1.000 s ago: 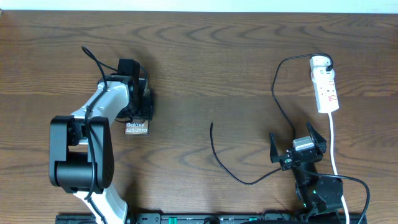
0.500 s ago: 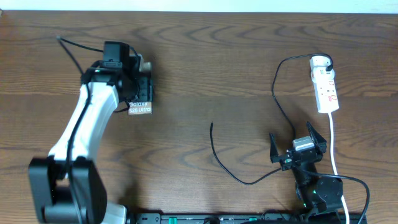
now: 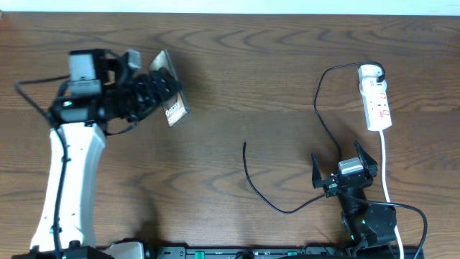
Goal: Plug charger to phone and switch on socket
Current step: 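Lift the phone with the left gripper and tilt it upright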
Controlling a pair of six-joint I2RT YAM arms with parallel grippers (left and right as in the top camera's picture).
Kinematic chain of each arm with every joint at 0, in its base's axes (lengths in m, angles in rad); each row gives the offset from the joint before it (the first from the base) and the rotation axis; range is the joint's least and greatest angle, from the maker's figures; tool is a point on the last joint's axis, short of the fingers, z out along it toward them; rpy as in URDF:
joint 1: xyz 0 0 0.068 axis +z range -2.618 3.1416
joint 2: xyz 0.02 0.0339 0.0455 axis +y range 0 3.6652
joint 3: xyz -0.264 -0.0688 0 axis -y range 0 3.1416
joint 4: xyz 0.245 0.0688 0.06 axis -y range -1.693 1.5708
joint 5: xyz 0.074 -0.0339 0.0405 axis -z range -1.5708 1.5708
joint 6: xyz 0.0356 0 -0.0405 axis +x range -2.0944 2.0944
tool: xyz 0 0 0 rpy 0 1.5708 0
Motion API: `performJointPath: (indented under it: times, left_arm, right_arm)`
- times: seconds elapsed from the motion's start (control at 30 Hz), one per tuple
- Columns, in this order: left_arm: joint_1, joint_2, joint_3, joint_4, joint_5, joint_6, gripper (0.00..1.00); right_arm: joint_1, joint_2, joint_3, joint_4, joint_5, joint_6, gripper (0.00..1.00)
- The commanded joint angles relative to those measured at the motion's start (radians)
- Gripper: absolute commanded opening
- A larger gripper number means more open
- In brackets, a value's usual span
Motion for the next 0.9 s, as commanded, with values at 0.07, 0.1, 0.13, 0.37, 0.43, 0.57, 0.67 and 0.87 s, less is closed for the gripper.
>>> performJointPath:
  times: [0.07,0.1,0.13,0.37,0.43,0.57,0.67,0.87]
  left_arm:
    - [0.121,-0.024,0.032,0.006,0.381,-0.249,0.07]
    - [0.138,-0.024,0.032,0.006,0.391,-0.283,0.07]
    - [0.151,-0.024,0.032,0.006,0.394,-0.315,0.07]
    - [0.178,-0.024,0.031,0.006,0.406,-0.587,0.07]
    - [0.178,-0.024,0.031,0.006,0.406,-0.69,0.07]
    - [0.178,-0.024,0.031,0.006,0.406,-0.792,0.07]
    - [0.178,-0.024,0.031,0.006,0.405,-0.833,0.07]
    - [0.178,-0.024,0.031,0.006,0.401,-0.842,0.07]
  right_arm:
    - [-0.008,-0.006,-0.001,-0.004,0.005,0.012,0.99]
    - [-0.008,-0.006,-0.001,-0.004,0.006,0.012,0.99]
    - [-0.008,-0.006,-0.001,-0.004,0.005,0.012,0.99]
    - [-0.008,-0.006,-0.001,-0.004,0.005,0.012,0.99]
    - [-0.008,-0.006,-0.001,-0.004,0.005,0.012,0.99]
    - [-0.008,-0.006,-0.001,-0.004,0.006,0.012,0.99]
    - [-0.008,-0.006,-0.001,-0.004,0.005,0.012,0.99]
    - [-0.008,-0.006,-0.001,-0.004,0.005,0.012,0.99]
